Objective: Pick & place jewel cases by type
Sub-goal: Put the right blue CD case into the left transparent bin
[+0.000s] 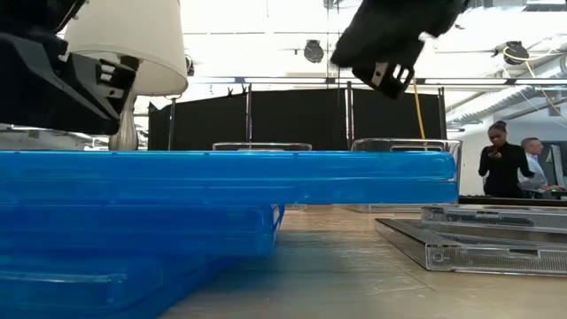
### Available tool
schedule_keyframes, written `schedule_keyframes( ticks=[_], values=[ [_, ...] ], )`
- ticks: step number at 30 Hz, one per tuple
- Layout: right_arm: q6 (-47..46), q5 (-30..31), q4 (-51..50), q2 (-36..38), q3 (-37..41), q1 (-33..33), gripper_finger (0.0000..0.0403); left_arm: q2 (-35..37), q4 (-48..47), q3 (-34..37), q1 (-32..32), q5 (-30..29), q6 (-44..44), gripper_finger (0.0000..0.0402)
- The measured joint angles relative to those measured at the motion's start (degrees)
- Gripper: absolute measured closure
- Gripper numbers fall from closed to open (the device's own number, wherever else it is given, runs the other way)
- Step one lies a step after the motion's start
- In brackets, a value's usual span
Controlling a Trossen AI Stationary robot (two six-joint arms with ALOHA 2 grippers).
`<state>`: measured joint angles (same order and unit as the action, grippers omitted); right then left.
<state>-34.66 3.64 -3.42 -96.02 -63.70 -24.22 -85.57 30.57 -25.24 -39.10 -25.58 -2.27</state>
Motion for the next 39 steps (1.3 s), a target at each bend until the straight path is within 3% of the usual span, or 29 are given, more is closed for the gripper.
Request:
schedule_keyframes(
  ticks=[9,18,25,39],
  values=[
    [-2.1,-2.4,-2.09,-0.14,1.15,2.36,0.038,-7.79,-13.17,-12.73,-0.09,2.3,-0.23,0.0355],
    [-10.23,-8.17,-1.18,-0.12,3.08,4.04,0.0282,-10.85,-15.93,-18.44,-2.1,3.04,1.55,0.0355],
    [-16.7,-11.38,-1.14,-0.12,5.99,6.31,0.0225,-10.85,-15.85,-19.27,-2.55,-0.01,1.49,0.0355],
    [-23.63,-9.24,2.0,-0.28,6.71,8.77,0.0217,-10.85,-16.34,-19.27,-2.13,-0.22,0.8,0.0355]
  ],
)
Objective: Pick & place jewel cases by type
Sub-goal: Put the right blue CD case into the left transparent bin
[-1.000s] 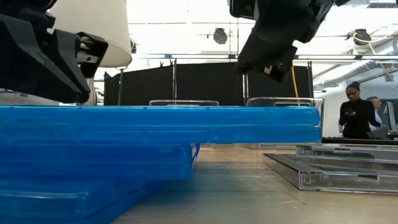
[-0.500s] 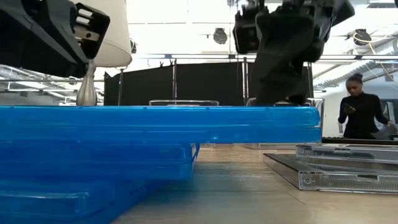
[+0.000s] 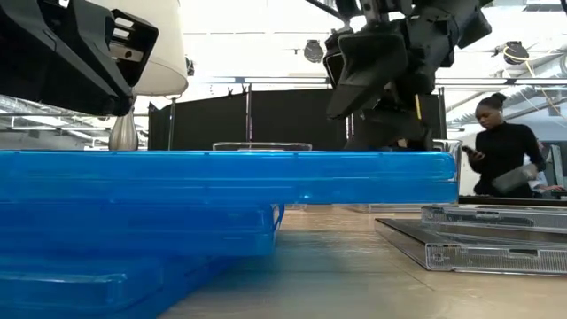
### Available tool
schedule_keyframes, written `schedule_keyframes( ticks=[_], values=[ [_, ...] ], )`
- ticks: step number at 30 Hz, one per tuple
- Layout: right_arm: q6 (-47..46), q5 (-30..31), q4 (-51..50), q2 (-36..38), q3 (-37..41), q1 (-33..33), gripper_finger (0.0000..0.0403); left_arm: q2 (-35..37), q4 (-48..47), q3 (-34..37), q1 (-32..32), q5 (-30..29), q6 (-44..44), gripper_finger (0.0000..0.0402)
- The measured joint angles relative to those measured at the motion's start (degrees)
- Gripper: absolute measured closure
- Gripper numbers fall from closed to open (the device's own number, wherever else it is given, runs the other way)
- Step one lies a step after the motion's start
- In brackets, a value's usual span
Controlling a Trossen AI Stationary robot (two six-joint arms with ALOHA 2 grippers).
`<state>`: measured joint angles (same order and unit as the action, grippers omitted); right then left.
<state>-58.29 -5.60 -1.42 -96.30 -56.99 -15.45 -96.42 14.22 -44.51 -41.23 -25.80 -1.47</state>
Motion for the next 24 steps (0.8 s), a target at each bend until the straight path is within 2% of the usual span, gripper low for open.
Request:
schedule_keyframes(
  ticks=[11,24],
  values=[
    [-3.44,-2.17,1.29,-5.05,0.04,0.49,0.0216,-0.02,-1.21,0.0,0.0,-0.18,-0.35,0.0355],
    [-2.81,-1.9,4.91,-6.09,0.02,0.52,0.0217,-0.02,-3.04,0.0,-0.31,0.25,-2.7,0.0355]
  ],
)
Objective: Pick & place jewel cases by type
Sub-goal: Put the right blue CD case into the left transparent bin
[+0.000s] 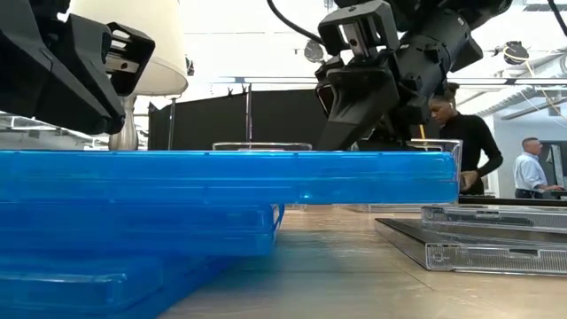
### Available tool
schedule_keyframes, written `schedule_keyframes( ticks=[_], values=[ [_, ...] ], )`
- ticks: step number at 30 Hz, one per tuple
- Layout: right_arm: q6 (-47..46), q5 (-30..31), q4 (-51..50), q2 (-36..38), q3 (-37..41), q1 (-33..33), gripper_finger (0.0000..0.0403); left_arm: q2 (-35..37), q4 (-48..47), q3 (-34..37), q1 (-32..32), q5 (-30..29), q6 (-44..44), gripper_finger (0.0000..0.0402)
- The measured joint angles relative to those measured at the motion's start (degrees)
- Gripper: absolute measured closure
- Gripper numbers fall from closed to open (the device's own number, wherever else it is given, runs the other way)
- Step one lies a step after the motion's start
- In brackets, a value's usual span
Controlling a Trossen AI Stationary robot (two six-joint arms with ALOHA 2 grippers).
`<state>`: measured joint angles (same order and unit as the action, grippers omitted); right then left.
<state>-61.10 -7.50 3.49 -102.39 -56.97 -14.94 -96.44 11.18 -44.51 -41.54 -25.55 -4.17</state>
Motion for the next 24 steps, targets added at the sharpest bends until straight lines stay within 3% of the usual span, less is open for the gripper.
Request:
schedule_keyframes(
  ticks=[9,24],
  values=[
    [0.58,1.67,0.17,0.0,0.0,0.0,0.0219,-0.02,-5.1,0.02,-0.6,-0.02,-5.76,0.0355],
    [-0.89,-0.07,5.78,-4.04,-0.04,-0.52,0.0218,-0.02,-5.42,0.04,-0.18,-0.21,-6.09,0.0355]
  ],
)
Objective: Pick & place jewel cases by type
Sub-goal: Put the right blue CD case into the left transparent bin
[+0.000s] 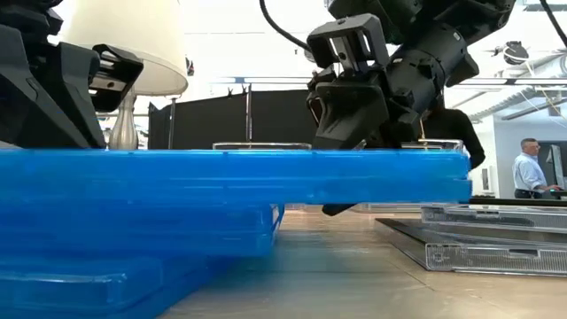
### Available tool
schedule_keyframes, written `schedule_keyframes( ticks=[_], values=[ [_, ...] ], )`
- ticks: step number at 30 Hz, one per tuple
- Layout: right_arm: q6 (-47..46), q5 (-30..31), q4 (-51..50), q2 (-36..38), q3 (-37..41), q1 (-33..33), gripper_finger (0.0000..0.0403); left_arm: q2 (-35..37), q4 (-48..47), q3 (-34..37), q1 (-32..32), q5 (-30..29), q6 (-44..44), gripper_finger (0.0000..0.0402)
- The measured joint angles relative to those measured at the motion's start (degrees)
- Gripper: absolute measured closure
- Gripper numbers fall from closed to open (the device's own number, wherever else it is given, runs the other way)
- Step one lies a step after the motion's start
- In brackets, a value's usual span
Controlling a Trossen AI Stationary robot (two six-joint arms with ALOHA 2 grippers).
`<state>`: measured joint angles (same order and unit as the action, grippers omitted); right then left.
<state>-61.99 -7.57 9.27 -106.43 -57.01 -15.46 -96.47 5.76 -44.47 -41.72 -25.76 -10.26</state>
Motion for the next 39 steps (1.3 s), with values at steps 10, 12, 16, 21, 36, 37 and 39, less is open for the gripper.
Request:
schedule_keyframes(
  ticks=[10,12,16,21,36,37,39],
  values=[
    [0.34,-0.17,0.81,-0.02,0.0,-0.02,0.0218,-4.2,2.3,0.0,2.46,1.65,0.0,0.0355],
    [0.6,-0.14,1.19,-0.02,0.01,-0.16,0.0218,-5.95,4.78,-0.15,3.05,2.44,0.83,0.0355],
    [0.74,-0.14,1.7,-0.02,0.02,-0.31,0.0219,-8.02,7.91,-0.17,4.23,5.06,2.17,0.0355],
    [1.0,-1.42,2.22,-0.02,0.02,-0.4,0.0225,-8.02,8.21,-0.17,4.75,6.01,2.21,0.0355],
    [8.18,-1.54,6.3,2.33,0.0,-0.35,0.0304,-6.12,6.31,-0.01,3.32,4.37,4.42,0.0355],
    [9.44,-1.58,6.4,3.01,-0.02,-0.41,0.031,-5.79,5.89,0.02,3.17,3.75,4.55,0.0355],
    [11.5,-1.05,6.46,4.4,-0.02,-0.55,0.0321,-5.09,4.75,0.04,2.74,2.06,4.25,0.0355]
  ],
)
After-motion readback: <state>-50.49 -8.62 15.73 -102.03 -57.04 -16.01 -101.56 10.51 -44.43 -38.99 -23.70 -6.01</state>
